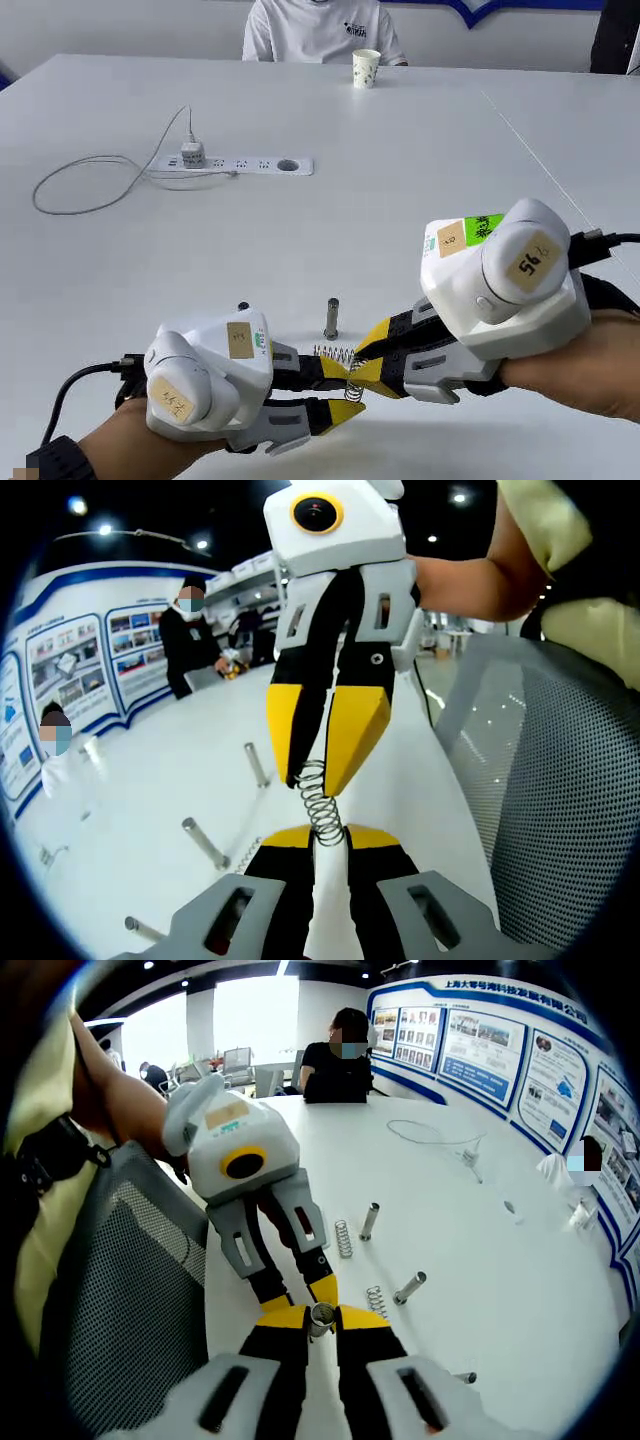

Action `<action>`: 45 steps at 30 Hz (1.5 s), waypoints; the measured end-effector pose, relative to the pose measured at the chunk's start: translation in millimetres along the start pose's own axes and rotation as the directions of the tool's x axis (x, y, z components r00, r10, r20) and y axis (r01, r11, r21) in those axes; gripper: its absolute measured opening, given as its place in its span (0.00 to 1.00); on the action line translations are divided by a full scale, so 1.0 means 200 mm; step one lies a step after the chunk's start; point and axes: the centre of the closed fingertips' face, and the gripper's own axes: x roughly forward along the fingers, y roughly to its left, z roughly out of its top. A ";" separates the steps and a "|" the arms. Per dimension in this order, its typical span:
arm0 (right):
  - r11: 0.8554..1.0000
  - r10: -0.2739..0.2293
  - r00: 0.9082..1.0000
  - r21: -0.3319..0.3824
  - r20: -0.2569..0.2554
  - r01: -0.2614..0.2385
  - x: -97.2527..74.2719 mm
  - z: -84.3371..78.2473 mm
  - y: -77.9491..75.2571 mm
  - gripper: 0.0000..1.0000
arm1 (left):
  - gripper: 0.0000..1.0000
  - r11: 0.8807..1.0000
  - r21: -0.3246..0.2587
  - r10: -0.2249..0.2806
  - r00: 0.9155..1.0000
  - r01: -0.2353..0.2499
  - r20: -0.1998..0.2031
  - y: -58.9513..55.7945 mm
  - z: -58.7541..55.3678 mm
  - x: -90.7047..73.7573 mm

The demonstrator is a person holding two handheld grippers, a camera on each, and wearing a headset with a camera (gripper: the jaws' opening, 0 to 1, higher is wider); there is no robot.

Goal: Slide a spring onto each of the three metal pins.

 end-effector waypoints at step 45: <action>0.990 -0.124 0.992 0.072 -0.017 0.125 -0.18 -0.11 -0.22 0.11 | 0.50 0.953 -0.225 0.207 0.978 -0.202 0.000 0.16 -0.16 -0.30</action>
